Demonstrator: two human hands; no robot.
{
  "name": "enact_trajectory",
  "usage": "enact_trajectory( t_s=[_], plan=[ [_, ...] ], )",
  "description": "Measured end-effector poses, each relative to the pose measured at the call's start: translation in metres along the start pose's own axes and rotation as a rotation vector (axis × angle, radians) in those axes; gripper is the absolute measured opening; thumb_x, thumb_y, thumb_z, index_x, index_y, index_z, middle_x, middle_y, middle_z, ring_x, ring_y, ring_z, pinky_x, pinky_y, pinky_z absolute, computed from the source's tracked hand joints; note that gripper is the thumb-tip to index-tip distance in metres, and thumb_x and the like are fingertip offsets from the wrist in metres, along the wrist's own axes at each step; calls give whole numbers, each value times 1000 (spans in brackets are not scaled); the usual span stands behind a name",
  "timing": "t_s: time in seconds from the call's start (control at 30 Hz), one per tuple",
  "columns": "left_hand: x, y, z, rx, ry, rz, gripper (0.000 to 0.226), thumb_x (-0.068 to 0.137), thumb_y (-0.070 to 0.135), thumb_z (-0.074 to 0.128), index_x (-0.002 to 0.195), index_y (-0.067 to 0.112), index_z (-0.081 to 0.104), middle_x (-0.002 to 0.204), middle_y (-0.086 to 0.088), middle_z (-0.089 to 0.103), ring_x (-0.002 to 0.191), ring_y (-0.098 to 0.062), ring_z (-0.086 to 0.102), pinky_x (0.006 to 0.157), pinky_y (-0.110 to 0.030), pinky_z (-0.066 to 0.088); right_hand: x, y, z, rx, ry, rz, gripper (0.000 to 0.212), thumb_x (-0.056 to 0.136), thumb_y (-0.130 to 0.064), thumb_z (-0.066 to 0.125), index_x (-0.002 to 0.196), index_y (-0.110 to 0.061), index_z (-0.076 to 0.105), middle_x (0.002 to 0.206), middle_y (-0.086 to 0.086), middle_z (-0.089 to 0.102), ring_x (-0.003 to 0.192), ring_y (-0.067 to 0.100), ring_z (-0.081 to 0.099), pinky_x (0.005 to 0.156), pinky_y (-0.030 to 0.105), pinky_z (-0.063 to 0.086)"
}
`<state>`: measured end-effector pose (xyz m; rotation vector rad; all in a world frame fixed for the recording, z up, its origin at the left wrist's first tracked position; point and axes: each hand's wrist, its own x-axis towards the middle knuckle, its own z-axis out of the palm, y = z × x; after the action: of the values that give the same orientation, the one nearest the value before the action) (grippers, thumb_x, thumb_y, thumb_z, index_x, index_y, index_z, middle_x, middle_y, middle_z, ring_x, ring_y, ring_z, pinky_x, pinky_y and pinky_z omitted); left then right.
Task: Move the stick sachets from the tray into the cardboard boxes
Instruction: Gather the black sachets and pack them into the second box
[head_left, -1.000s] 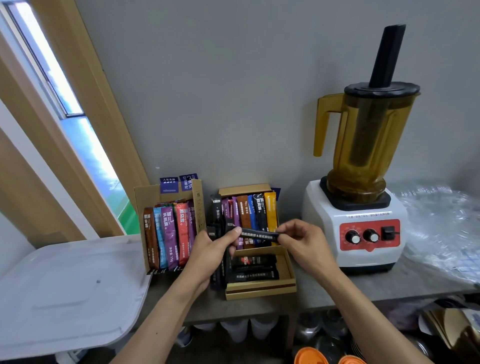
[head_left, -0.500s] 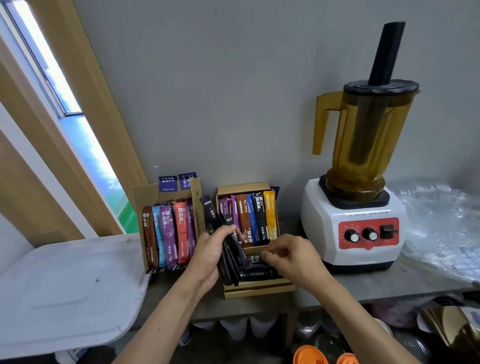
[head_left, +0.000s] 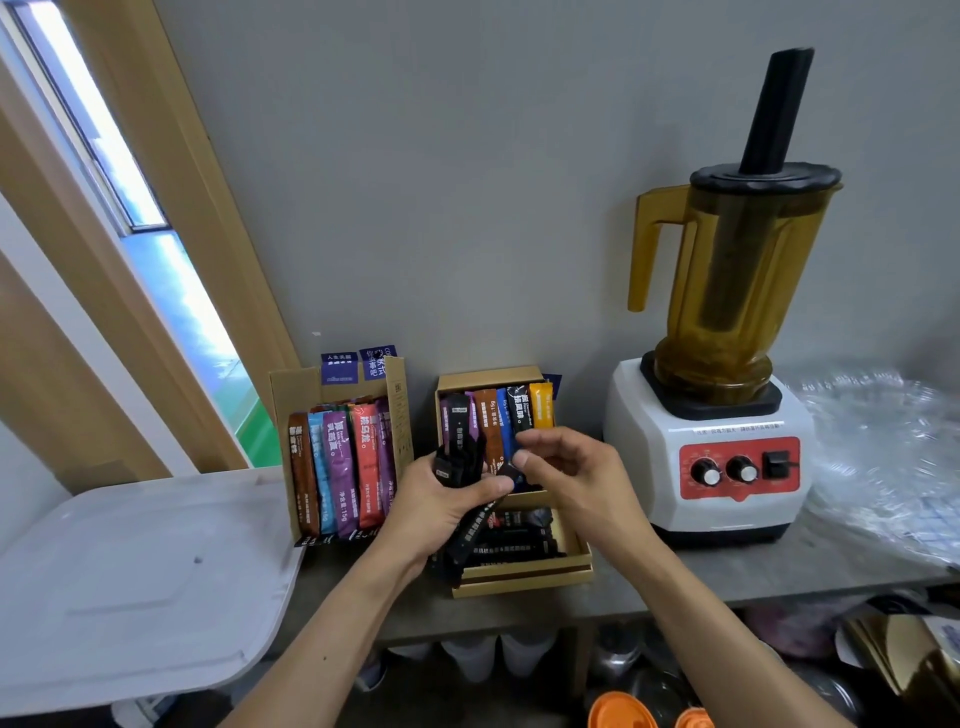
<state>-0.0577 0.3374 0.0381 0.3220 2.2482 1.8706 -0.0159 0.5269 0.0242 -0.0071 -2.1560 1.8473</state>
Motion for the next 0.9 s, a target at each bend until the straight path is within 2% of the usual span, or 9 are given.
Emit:
enact_trajectory(
  t_s=[0.2, 0.33, 0.4, 0.47, 0.57, 0.63, 0.7, 0.77, 0.9],
  plan=[
    [-3, 0, -7, 43, -89, -27, 32, 79, 14, 89, 108, 16, 74, 96, 10, 81, 89, -1, 75, 68, -10, 54, 1, 8, -8, 76, 68, 91, 21, 105, -12, 58, 113, -22, 75, 107, -2, 76, 93, 9, 75, 69, 24, 61],
    [0, -4, -9, 13, 23, -24, 23, 82, 19, 87, 100, 15, 74, 97, 2, 81, 92, -9, 76, 78, -24, 55, -3, 16, -12, -22, 40, 162, 13, 102, -14, 62, 100, -19, 74, 98, -2, 77, 91, 10, 76, 67, 23, 61],
    [3, -6, -10, -11, 87, -15, 24, 84, 31, 85, 100, 18, 74, 98, 1, 80, 91, -15, 74, 79, -30, 58, -5, 23, -14, -168, 41, 187, 10, 100, -23, 66, 92, -21, 73, 93, -5, 76, 90, 11, 74, 72, 27, 63],
    [6, -7, -10, -44, 100, -16, 37, 84, 40, 82, 112, 18, 71, 94, 2, 79, 85, -14, 72, 74, -30, 57, -8, 31, -16, -411, 19, 189, 12, 96, -32, 69, 87, -27, 74, 86, -9, 76, 86, 7, 72, 73, 30, 63],
    [11, -12, -11, -108, 64, -48, 49, 90, 35, 79, 132, 18, 60, 90, -1, 78, 81, -13, 74, 70, -26, 57, -13, 34, -12, -663, -64, 166, 10, 92, -40, 72, 86, -34, 76, 82, -14, 74, 79, 4, 70, 67, 29, 61],
    [12, -15, -10, -56, 30, -68, 51, 93, 35, 76, 136, 16, 55, 76, 0, 72, 71, -11, 69, 70, -26, 57, -13, 31, -10, -722, -72, 148, 10, 92, -44, 72, 92, -36, 77, 85, -15, 73, 79, 2, 69, 64, 25, 58],
    [11, -15, -9, 27, -25, -67, 41, 95, 35, 74, 128, 15, 60, 66, 4, 64, 65, -10, 62, 67, -24, 56, -10, 25, -10, -653, -2, 117, 13, 94, -45, 70, 101, -35, 76, 92, -17, 70, 83, 1, 68, 67, 24, 59],
    [8, -10, -8, 84, -109, -55, 28, 95, 32, 75, 118, 20, 65, 66, 5, 62, 65, -12, 59, 65, -26, 54, -4, 15, -9, -440, 52, 90, 22, 98, -42, 67, 117, -31, 73, 107, -17, 69, 91, -2, 67, 71, 19, 58],
    [6, -3, -6, 215, -316, -67, 19, 94, 25, 77, 112, 26, 69, 68, 6, 65, 62, -8, 59, 65, -24, 52, 11, -4, -4, -126, 2, -22, 37, 98, -41, 68, 133, -29, 68, 117, -15, 73, 107, -1, 69, 88, 23, 60]
  ],
)
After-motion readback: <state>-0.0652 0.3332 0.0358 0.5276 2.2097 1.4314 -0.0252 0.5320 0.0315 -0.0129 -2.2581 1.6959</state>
